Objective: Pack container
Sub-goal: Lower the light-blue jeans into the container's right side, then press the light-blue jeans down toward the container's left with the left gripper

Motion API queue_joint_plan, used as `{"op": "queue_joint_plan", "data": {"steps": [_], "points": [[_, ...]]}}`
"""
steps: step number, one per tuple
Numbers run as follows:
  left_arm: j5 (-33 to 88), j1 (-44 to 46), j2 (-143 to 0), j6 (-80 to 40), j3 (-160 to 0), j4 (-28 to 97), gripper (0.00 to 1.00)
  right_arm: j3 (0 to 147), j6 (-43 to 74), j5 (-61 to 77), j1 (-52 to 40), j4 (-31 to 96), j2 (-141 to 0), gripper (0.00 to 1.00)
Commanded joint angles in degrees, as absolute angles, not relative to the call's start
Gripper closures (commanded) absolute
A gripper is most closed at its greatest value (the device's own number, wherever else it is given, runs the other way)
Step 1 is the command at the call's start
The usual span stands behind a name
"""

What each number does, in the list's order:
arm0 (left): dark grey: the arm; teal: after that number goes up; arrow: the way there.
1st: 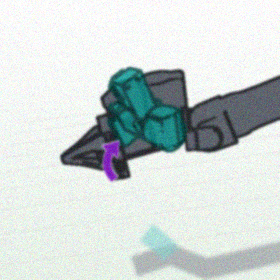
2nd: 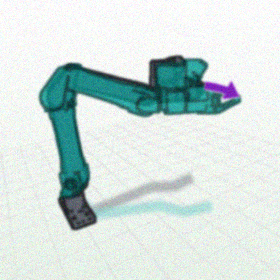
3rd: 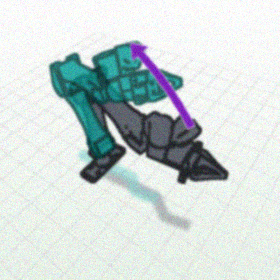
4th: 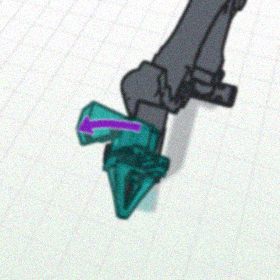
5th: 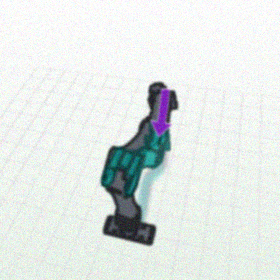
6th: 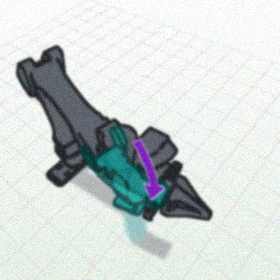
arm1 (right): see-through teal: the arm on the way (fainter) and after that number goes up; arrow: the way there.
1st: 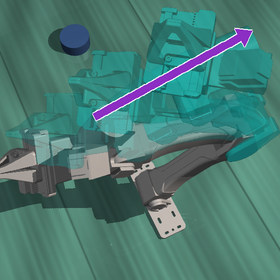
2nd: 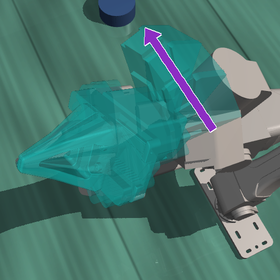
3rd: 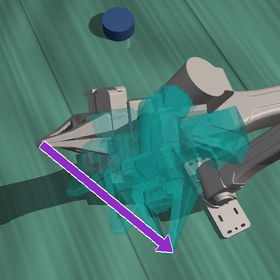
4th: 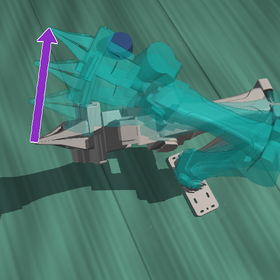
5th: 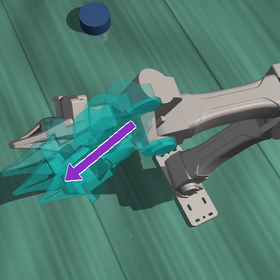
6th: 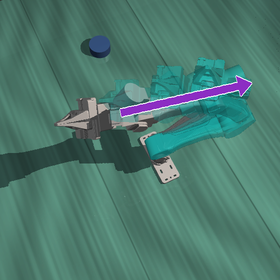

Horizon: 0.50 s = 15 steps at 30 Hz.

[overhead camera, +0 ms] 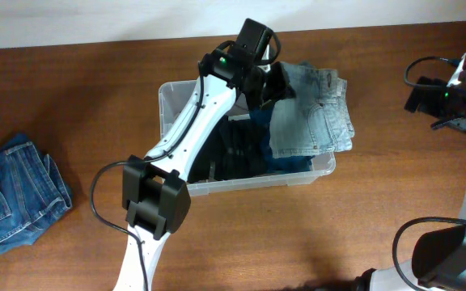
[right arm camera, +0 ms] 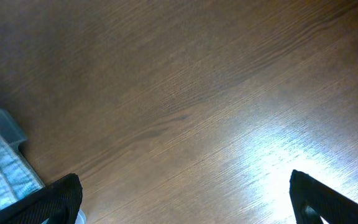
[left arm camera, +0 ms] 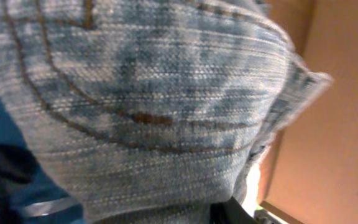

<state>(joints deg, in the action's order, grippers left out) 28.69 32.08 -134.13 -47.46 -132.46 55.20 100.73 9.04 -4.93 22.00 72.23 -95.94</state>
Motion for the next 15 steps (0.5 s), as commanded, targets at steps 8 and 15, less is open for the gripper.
{"op": "queue_joint_plan", "data": {"steps": [8, 15], "points": [[19.53, 29.5, -130.54, -38.17, -130.17, 63.31, 1.0, 101.32, 9.47, -5.21, 22.15, 72.23, -95.94, 0.01], [19.57, 24.93, -127.17, -31.7, -130.17, 69.34, 1.0, 101.32, 9.47, -5.19, 22.15, 72.23, -95.94, 0.01]]}}
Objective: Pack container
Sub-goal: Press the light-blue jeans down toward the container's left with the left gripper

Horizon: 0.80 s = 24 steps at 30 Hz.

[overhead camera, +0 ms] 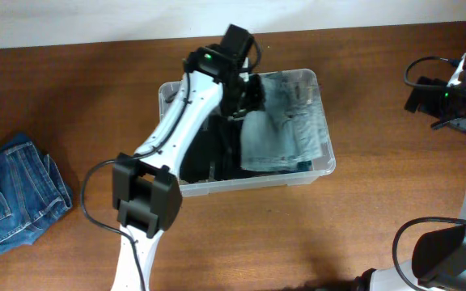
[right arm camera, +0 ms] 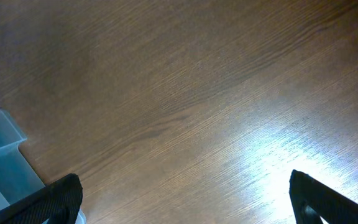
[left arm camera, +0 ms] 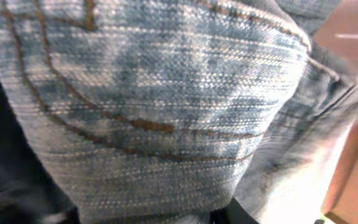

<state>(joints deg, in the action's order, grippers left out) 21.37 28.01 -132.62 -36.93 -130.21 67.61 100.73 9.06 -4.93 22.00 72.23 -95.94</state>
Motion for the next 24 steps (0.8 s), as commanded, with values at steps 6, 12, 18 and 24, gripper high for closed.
{"op": "queue_joint_plan", "data": {"steps": [6, 12, 18, 24], "points": [[13.39, 23.29, -125.97, -30.06, -130.15, 75.29, 1.0, 101.32, 9.47, -5.21, 22.15, 72.25, -95.94, 0.01], [6.57, 23.07, -125.97, -29.87, -129.84, 78.32, 1.0, 101.32, 9.47, -5.19, 22.15, 72.23, -95.94, 0.01], [5.41, 22.92, -125.97, -29.89, -125.8, 77.62, 1.0, 101.32, 9.47, -5.21, 22.15, 72.25, -95.94, 0.01], [1.45, 21.54, -125.97, -29.87, -120.07, 77.19, 1.0, 101.32, 9.47, -5.21, 22.15, 72.23, -95.94, 0.01]]}}
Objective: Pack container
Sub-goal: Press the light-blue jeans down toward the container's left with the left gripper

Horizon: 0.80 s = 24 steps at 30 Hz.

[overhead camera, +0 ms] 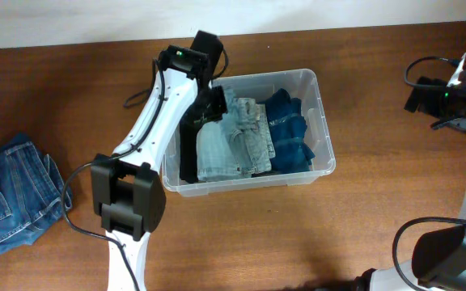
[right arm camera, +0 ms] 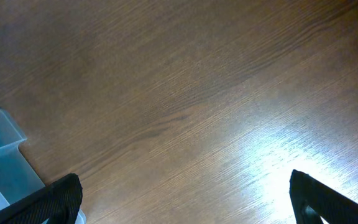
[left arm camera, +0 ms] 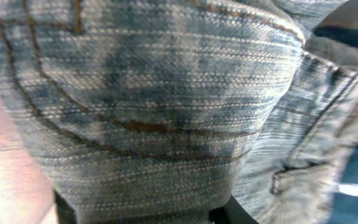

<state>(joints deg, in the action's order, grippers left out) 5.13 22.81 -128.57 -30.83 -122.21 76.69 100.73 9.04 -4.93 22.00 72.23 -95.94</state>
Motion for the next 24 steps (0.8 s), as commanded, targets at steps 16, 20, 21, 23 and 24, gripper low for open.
{"op": "queue_joint_plan", "data": {"steps": [16, 20, 21, 23, 24], "points": [[-5.8, 19.07, -125.97, -19.38, -118.96, 76.82, 1.0, 101.32, 9.47, -5.19, 22.15, 72.25, -95.94, 0.02], [-11.92, 19.07, -125.97, -19.35, -118.96, 78.13, 0.99, 101.32, 9.47, -5.19, 22.15, 72.25, -95.94, 0.01], [-12.34, 19.07, -125.97, -18.98, -118.98, 78.26, 1.0, 101.32, 9.47, -5.21, 22.15, 72.25, -95.94, 0.01], [-12.49, 19.07, -125.97, -16.93, -118.98, 78.22, 1.0, 101.32, 9.47, -5.19, 22.15, 72.25, -95.94, 0.01], [-12.49, 19.07, -125.97, -16.19, -118.98, 78.26, 1.0, 101.32, 9.47, -5.19, 22.15, 72.25, -95.94, 0.02]]}}
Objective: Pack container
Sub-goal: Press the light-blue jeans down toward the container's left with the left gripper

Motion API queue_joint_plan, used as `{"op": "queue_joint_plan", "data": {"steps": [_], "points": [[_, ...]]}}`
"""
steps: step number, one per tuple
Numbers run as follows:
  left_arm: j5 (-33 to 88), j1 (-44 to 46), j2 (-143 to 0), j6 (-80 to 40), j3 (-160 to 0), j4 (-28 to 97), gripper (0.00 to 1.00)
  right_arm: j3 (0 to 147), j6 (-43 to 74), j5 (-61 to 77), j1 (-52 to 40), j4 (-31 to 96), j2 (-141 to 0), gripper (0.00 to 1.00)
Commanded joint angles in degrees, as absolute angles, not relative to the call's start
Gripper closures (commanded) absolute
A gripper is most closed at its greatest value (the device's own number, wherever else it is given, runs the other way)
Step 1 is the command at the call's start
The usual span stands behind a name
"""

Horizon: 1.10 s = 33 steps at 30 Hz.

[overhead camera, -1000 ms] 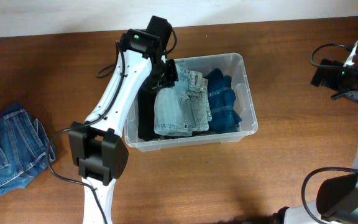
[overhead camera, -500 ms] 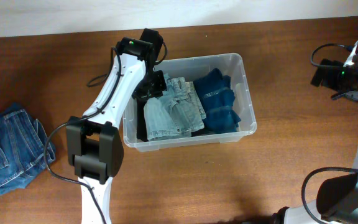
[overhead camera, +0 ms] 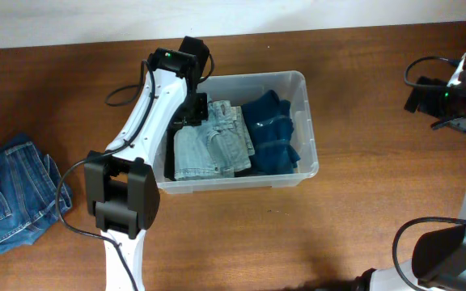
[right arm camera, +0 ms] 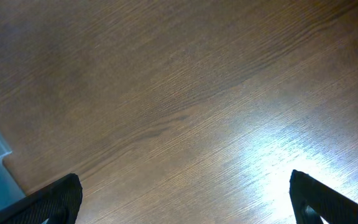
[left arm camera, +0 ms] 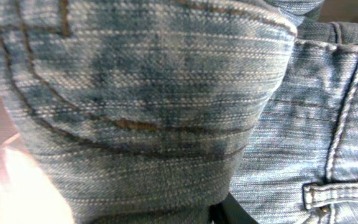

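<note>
A clear plastic container (overhead camera: 307,121) sits mid-table. Inside lie light-wash jeans (overhead camera: 213,145) left of middle, dark blue jeans (overhead camera: 269,133) on the right and a black garment (overhead camera: 171,153) along the left wall. My left gripper (overhead camera: 193,111) reaches into the container's far left part, shut on the light-wash jeans (left arm camera: 154,93), whose denim fills the left wrist view; only one black finger (left arm camera: 232,213) shows. Far to the right, my right gripper (right arm camera: 188,199) hangs open over bare wood, holding nothing.
A folded pair of mid-blue jeans (overhead camera: 10,194) lies on the table at the far left. A corner of the container shows at the left edge of the right wrist view. The right arm (overhead camera: 451,89) stands at the table's right edge.
My left gripper has moved a little left with the light-wash jeans, and the container now sits slightly further left. The right arm has not moved.
The light-wash jeans first hung over the container's far right corner in my left gripper. Then they covered the right half inside. Then they lay mid-left, uncovering the dark blue jeans. Now they sit further left and the container has shifted left.
</note>
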<state>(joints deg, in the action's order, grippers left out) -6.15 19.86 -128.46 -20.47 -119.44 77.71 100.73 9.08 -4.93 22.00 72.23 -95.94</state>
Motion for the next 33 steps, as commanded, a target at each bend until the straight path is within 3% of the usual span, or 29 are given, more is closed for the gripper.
{"op": "queue_joint_plan", "data": {"steps": [1, 14, 16, 18, 19, 20, 29, 33], "points": [[-12.49, 19.07, -125.97, -15.75, -118.98, 78.35, 1.0, 101.32, 9.47, -5.19, 22.15, 72.25, -95.94, 0.01], [-16.56, 19.07, -125.97, -13.78, -118.98, 78.85, 0.97, 101.32, 9.5, -5.19, 22.15, 72.23, -95.94, 0.01], [-16.58, 19.07, -125.97, -13.78, -118.98, 79.18, 0.8, 101.32, 9.47, -5.19, 22.15, 72.25, -95.94, 0.01], [-16.58, 19.05, -125.97, -13.78, -118.98, 79.61, 0.33, 101.32, 9.47, -5.21, 22.15, 72.23, -95.94, 0.01], [-16.84, 19.05, -125.97, -13.78, -118.98, 79.81, 0.22, 101.32, 9.47, -5.19, 22.15, 72.23, -95.94, 0.01], [-17.47, 19.05, -125.97, -13.8, -118.98, 80.01, 0.19, 101.32, 9.47, -5.19, 22.15, 72.23, -95.94, 0.01], [-27.22, 19.92, -125.95, -17.15, -123.22, 85.67, 0.17, 101.32, 9.47, -5.21, 22.15, 72.23, -95.94, 0.01], [-25.1, 22.17, -125.91, -17.37, -129.08, 90.85, 0.25, 101.32, 9.47, -5.21, 22.15, 72.25, -95.94, 0.02]]}}
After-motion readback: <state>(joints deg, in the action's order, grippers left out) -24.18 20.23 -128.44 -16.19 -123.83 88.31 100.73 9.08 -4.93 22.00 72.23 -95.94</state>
